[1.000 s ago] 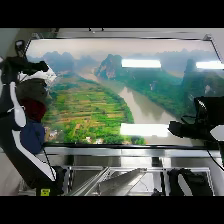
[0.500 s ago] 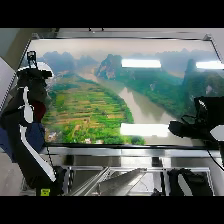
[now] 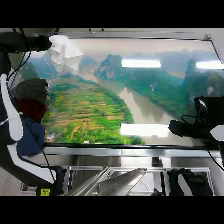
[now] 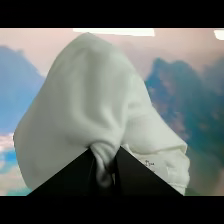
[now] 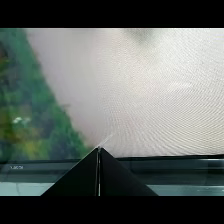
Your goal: Fold the shirts.
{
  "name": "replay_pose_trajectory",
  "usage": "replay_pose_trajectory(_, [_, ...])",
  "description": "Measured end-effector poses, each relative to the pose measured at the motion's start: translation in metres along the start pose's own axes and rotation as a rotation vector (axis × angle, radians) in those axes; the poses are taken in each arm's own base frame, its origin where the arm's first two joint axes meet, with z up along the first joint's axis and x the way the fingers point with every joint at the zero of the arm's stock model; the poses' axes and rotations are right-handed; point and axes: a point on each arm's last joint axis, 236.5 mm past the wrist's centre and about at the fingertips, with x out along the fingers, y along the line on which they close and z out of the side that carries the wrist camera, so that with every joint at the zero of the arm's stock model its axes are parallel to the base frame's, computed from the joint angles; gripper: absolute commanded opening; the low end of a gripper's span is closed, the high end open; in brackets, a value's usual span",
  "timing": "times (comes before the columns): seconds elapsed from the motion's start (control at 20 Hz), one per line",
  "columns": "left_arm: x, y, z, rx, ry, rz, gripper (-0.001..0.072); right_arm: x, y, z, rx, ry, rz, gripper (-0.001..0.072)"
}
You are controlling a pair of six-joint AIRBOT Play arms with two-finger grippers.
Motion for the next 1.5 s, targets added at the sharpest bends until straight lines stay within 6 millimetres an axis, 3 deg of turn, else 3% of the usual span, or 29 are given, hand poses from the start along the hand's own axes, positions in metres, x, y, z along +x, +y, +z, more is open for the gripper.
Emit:
replay_pose_trajectory(0.1, [-0.025,-0.071,-0.022,0.043,0.088,-0.114,0.0019,0.0,0.0,0.0,0.001,-0.001,0.0,0.0023])
replay_pose_trajectory(0.3, [-0.039,-0.185,-0.117,0.103,0.333,-0.308,0.0019,0.002,-0.001,0.001,0.003,0.003,-0.001,0.0022])
replay_pose_trajectory(0.5, [-0.028,-0.253,-0.225,0.15,0.544,-0.414,0.0025,0.002,-0.001,0.001,-0.013,0.002,-0.001,0.0025])
replay_pose_trajectory(0.55, [-0.025,-0.263,-0.243,0.158,0.574,-0.425,0.0311,0.002,-0.001,0.001,-0.015,0.002,-0.001,0.0028])
replay_pose_trajectory(0.6, [-0.022,-0.268,-0.255,0.161,0.595,-0.43,0.0675,0.002,0.0,0.001,-0.025,0.002,0.003,0.0029])
replay_pose_trajectory(0.65, [-0.019,-0.271,-0.261,0.162,0.607,-0.432,0.0697,0.002,0.004,0.001,-0.041,0.002,0.018,0.0039])
replay_pose_trajectory(0.75, [-0.015,-0.269,-0.258,0.138,0.612,-0.424,0.0697,0.002,0.02,0.0,-0.102,0.001,0.087,0.0437])
replay_pose_trajectory(0.95, [-0.03,-0.242,-0.244,0.047,0.667,-0.383,0.0697,-0.003,0.063,0.0,-0.271,-0.022,0.273,0.048])
replay_pose_trajectory(1.0, [-0.038,-0.233,-0.25,0.017,0.7,-0.368,0.0697,-0.002,0.07,0.0,-0.308,-0.02,0.305,0.0592])
replay_pose_trajectory(1.05, [-0.048,-0.228,-0.26,-0.006,0.74,-0.36,0.0697,0.001,0.075,-0.002,-0.343,-0.013,0.327,0.0651])
replay_pose_trajectory(1.15, [-0.071,-0.225,-0.295,-0.039,0.827,-0.349,0.0697,0.012,0.084,-0.006,-0.411,0.014,0.364,0.0642])
replay_pose_trajectory(1.35, [-0.105,-0.244,-0.381,-0.072,0.903,-0.338,0.0691,0.055,0.092,-0.023,-0.466,0.131,0.388,0.0641])
replay_pose_trajectory(1.45, [-0.106,-0.253,-0.412,-0.09,0.871,-0.326,0.0435,0.078,0.093,-0.035,-0.464,0.202,0.392,0.0641])
replay_pose_trajectory(1.5, [-0.103,-0.257,-0.424,-0.1,0.845,-0.321,0.0423,0.089,0.095,-0.043,-0.459,0.239,0.403,0.0641])
